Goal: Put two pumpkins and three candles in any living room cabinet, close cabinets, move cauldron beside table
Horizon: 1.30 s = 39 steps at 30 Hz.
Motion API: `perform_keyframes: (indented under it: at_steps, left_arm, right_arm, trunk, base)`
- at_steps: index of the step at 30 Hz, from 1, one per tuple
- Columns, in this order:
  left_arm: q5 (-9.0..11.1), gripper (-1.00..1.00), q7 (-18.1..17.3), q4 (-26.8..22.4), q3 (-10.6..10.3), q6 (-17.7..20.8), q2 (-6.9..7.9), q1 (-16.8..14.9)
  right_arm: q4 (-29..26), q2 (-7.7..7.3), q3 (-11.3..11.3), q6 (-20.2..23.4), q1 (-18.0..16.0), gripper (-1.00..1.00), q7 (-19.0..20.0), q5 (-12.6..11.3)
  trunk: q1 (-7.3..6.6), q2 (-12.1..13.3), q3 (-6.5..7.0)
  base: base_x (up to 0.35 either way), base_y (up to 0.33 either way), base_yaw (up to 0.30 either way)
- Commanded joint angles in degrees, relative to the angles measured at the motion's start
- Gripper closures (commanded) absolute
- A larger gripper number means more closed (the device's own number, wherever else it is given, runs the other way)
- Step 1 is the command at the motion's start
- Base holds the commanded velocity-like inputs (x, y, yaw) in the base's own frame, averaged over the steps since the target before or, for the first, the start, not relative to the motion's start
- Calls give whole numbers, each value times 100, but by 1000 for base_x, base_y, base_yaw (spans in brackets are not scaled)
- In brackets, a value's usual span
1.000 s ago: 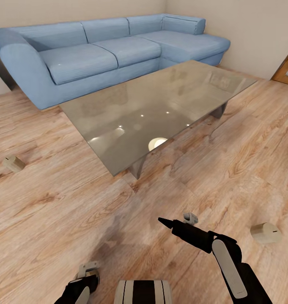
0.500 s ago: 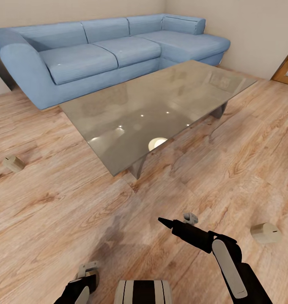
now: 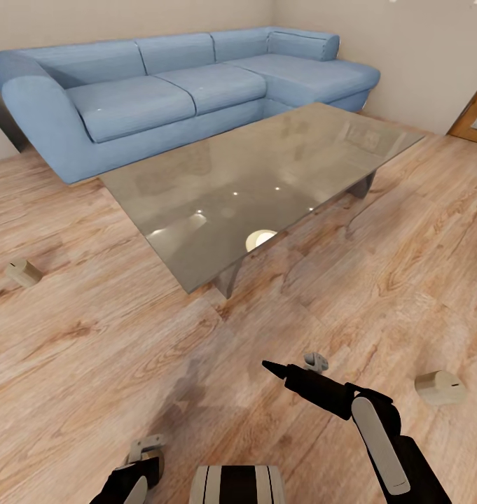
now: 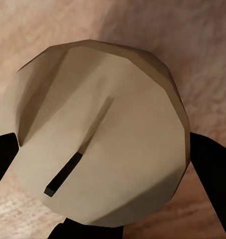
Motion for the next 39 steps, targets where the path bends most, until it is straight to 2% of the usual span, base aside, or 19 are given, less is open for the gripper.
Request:
perform_keyframes:
  at_steps: [1,30,39]
  left_arm:
    - [161,100,-23,16,-6,-43,-2,3]
    - [167,100,-7,-103,14,34,-12,3]
    - [178,100,-6,-415,29,464,21,3]
  right_arm:
    - [0,0,-1,0,0,-100,1,-2]
    - [16,20,-2,1,0,-100,-37,26]
    - [24,44,-10,65,0,-100,-88,25]
  trunk:
    - [1,0,-1]
    - [-73,39,642]
    - [-97,51,841]
  base:
    - [0,0,0]
    - [0,0,0]
    - [-67,0,0]
